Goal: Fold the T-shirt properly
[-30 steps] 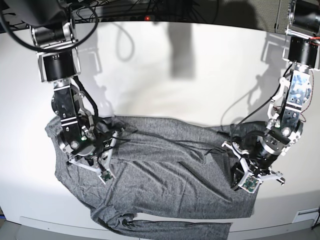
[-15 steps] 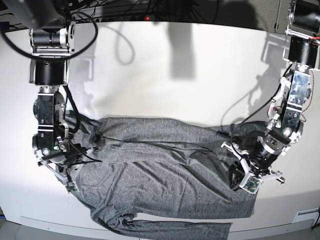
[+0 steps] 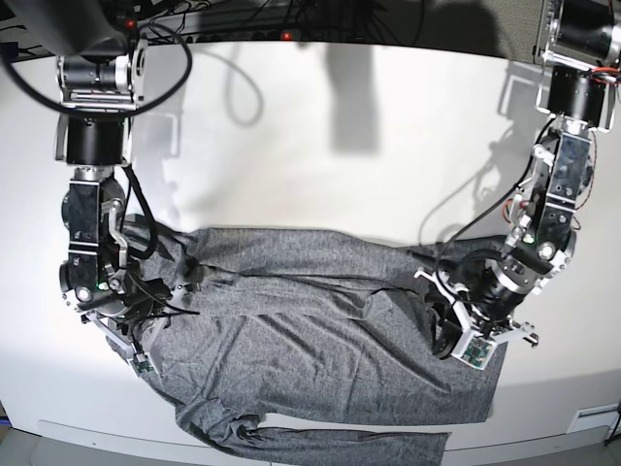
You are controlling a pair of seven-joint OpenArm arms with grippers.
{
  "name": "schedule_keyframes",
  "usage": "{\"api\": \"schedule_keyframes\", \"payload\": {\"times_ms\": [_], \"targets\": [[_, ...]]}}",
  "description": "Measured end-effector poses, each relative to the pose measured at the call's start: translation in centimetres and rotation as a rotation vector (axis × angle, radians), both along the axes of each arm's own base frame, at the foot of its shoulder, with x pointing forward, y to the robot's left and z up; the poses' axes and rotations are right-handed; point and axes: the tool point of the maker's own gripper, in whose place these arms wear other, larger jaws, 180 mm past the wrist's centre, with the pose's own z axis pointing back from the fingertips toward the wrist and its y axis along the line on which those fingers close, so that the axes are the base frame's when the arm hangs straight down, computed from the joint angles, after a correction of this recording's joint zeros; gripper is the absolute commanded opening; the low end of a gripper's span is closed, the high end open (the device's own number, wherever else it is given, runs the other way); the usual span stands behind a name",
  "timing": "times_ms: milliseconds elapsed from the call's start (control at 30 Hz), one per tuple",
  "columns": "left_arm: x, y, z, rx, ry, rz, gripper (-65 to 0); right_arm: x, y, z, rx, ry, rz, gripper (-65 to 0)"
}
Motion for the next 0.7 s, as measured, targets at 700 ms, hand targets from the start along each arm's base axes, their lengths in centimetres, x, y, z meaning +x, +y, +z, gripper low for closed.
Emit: {"api": "schedule_keyframes", "payload": {"times_ms": [700], "targets": [[-0.7, 5.2, -9.3, 0.393, 0.074, -0.003, -48.2, -0.1, 0.2, 0.0, 0.022, 0.004, 0.003, -55.0]]}}
